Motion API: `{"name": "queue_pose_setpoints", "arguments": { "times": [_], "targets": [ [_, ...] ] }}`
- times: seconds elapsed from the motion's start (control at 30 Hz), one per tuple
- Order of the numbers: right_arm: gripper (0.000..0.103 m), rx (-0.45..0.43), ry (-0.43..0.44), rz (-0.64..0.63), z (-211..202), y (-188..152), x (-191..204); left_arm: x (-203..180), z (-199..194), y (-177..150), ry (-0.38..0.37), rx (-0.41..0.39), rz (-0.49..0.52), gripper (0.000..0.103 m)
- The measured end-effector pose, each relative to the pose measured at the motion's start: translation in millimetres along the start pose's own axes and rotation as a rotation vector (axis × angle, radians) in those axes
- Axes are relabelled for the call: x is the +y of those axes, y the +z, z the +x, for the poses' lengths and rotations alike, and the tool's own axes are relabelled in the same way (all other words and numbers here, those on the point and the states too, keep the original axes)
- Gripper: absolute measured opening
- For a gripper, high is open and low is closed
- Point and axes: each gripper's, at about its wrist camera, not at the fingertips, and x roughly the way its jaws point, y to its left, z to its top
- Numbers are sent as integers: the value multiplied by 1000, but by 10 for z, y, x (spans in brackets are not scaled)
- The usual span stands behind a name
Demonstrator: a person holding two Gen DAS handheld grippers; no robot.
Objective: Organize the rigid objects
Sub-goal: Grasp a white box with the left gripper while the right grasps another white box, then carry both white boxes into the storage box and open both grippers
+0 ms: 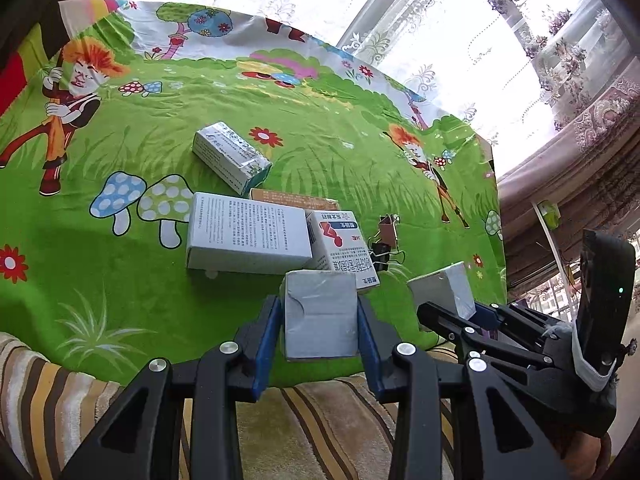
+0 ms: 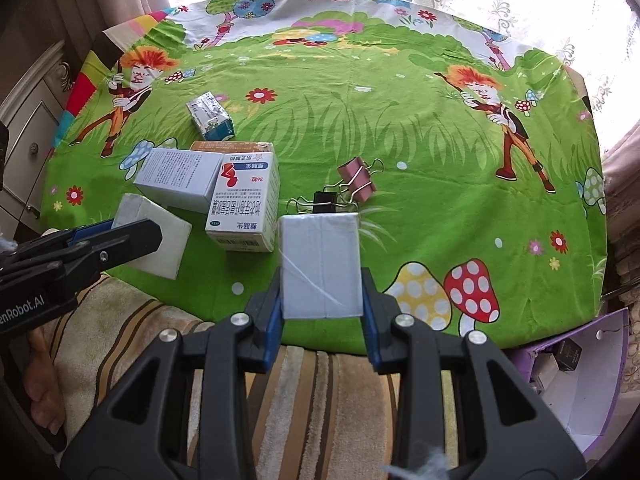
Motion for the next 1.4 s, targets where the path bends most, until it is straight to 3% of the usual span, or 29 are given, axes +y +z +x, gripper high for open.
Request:
{"name": "queue_pose_setpoints", "arguments": {
  "times": [0.3, 0.9, 1.4],
  "targets": [
    [38, -68, -1, 67, -346, -245, -306, -271, -85, -56, -50, -9, 37, 38],
    [38, -179, 13, 182, -872, -750, -965, -1204, -48, -423, -104, 66, 194, 38],
    [38, -220, -32, 394, -1049, -1376, -1991, -2082, 268, -682, -171, 173, 304, 38]
  ]
}}
